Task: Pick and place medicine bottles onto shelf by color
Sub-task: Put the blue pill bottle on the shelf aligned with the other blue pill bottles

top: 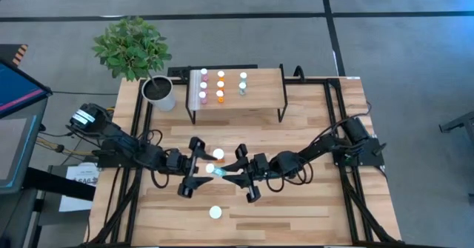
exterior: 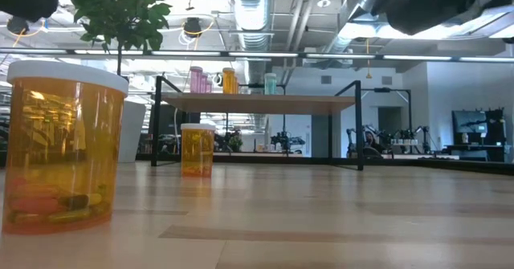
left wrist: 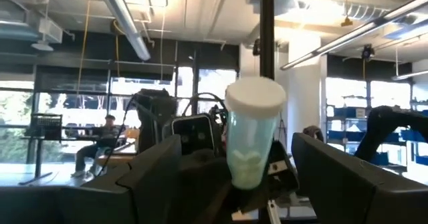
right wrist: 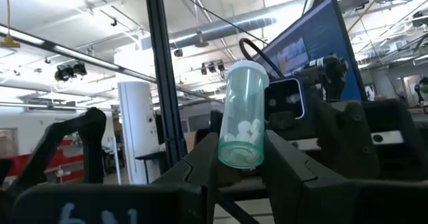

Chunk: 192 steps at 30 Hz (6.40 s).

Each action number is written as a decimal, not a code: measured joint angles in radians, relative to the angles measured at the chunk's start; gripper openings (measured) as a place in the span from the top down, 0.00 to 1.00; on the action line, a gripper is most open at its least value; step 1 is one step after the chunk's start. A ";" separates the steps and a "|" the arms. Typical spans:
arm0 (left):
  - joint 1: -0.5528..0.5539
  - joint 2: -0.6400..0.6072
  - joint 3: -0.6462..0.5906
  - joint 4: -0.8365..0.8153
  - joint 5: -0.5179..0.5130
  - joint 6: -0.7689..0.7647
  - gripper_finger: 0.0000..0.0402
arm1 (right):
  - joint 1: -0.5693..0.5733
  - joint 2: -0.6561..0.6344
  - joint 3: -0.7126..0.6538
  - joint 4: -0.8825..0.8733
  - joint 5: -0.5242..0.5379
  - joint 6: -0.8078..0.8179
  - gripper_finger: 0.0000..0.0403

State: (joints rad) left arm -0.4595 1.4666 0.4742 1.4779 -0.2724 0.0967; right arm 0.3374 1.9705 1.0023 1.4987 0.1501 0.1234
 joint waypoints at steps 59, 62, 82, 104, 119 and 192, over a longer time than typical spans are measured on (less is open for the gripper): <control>0.001 -0.410 0.080 -1.263 -0.100 -0.335 0.78 | -0.009 -0.222 -0.002 -0.710 0.153 0.062 0.46; 0.001 -0.411 0.080 -1.309 -0.100 -0.369 0.78 | -0.008 -0.220 0.000 -0.686 0.162 0.037 0.46; 0.010 -0.386 0.081 -1.295 -0.019 -0.375 0.78 | -0.058 -0.150 0.205 -0.953 0.087 0.027 0.29; 0.013 -0.385 0.083 -1.221 0.024 -0.373 0.78 | -0.057 -0.149 0.203 -0.944 0.083 0.063 0.25; 0.043 -0.379 0.087 -1.183 0.000 -0.345 0.78 | -0.065 -0.149 0.203 -0.945 0.083 0.081 0.25; 0.079 -0.384 0.085 -1.228 0.020 -0.354 0.46 | -0.077 -0.149 0.203 -0.995 0.082 0.127 0.69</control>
State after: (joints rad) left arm -0.3809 1.0830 0.5593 0.2502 -0.2522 -0.2573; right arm 0.2607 1.8214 1.2053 0.5035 0.2321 0.2503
